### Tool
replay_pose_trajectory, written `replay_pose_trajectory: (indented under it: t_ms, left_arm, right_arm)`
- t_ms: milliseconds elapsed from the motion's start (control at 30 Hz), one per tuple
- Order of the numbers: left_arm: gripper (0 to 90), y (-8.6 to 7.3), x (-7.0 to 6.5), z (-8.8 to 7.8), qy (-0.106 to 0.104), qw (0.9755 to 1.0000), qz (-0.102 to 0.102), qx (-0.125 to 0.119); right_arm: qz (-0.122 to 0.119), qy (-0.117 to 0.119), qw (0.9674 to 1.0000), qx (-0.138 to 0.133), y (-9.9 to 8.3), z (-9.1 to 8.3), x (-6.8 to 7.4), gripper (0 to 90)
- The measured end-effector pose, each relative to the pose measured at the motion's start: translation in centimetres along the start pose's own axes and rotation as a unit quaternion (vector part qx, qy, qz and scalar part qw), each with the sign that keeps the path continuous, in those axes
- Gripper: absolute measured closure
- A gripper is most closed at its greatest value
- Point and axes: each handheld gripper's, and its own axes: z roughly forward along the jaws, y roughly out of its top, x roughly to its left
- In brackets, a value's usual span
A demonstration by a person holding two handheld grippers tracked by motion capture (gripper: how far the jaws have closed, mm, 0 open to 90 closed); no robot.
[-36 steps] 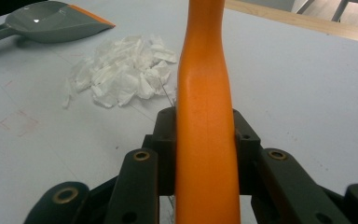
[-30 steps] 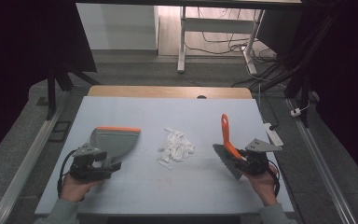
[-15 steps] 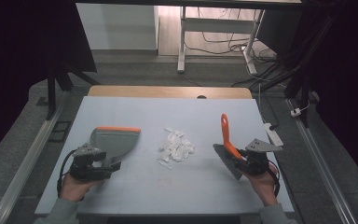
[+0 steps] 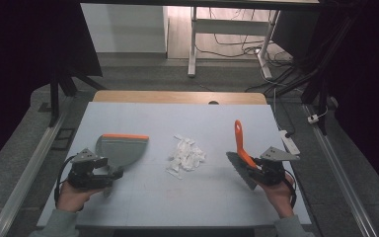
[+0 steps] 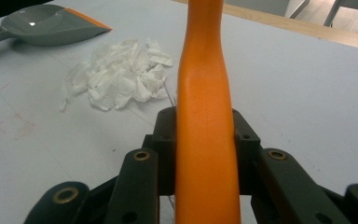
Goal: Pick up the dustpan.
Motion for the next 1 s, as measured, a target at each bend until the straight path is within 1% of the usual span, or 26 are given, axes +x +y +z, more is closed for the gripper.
replay_pose_trajectory:
  t_ms: [33,200,367,433,467,500,533,567,633,733,767,800,833,900,967,1000]
  left_arm:
    - [21.0,0.2,0.0,-0.4,0.001,1.0,-0.001,0.002]
    - [21.0,0.7,-0.3,-0.9,0.003,1.0,0.0,0.006]
    - [21.2,1.4,-0.9,-0.9,0.009,0.9997,0.004,0.024]
    - [21.2,1.8,-1.1,-1.1,0.017,0.9993,0.009,0.034]
    - [21.3,2.0,-1.2,-1.2,0.02,0.9991,0.01,0.035]
    - [21.3,2.2,-1.3,-1.3,0.021,0.9991,0.01,0.036]
    - [21.2,2.6,-1.4,-1.2,0.024,0.9987,0.009,0.044]
    - [21.2,2.6,-1.4,-1.2,0.024,0.9987,0.009,0.044]
    - [21.1,3.1,-1.5,-1.0,0.023,0.9978,0.008,0.062]
    - [21.0,3.8,-1.7,-0.7,0.04,0.9957,0.007,0.083]
    - [20.7,4.1,-1.7,-0.5,0.052,0.9945,0.0,0.091]
    - [20.2,4.1,-1.7,-0.5,0.052,0.9945,0.0,0.091]
    - [20.2,4.2,-1.6,-0.4,0.059,0.9938,-0.005,0.094]
    - [19.7,4.1,-1.3,-0.2,0.068,0.9925,-0.021,0.099]
    - [18.9,3.8,-0.9,0.2,0.071,0.9913,-0.037,0.105]
    - [18.7,3.6,-0.7,0.4,0.073,0.9902,-0.045,0.11]
  right_arm:
    - [0.0,-0.001,1.0,0.0,0.0,0.0,0.0,70.0]
    - [0.002,-0.002,1.0,0.0,0.0,-0.1,0.0,69.9]
    - [0.002,-0.001,1.0,0.001,0.0,0.0,0.1,70.0]
    - [0.004,0.001,1.0,-0.002,0.0,-0.1,0.2,69.9]
    - [0.005,0.001,1.0,-0.003,0.0,-0.1,0.2,69.9]
    - [0.005,0.001,1.0,-0.003,0.0,-0.1,0.2,69.9]
    - [0.006,0.002,1.0,-0.004,0.0,-0.1,0.1,70.0]
    - [0.006,0.002,1.0,-0.005,0.1,-0.1,0.1,70.0]
    - [0.006,0.003,1.0,-0.006,0.1,-0.1,0.1,70.0]
    - [0.006,0.004,1.0,-0.006,0.1,-0.1,0.1,70.0]
    - [0.005,0.004,1.0,-0.006,0.1,-0.1,0.1,70.0]
    - [0.005,0.004,1.0,-0.007,0.1,-0.1,0.1,69.9]
    - [0.005,0.004,1.0,-0.007,0.1,-0.1,0.2,70.0]
    - [0.005,0.004,1.0,-0.008,0.1,-0.1,0.2,70.0]
    - [0.005,0.004,1.0,-0.007,0.1,-0.1,0.2,70.0]
    - [0.005,0.004,1.0,-0.006,0.1,-0.1,0.2,70.0]
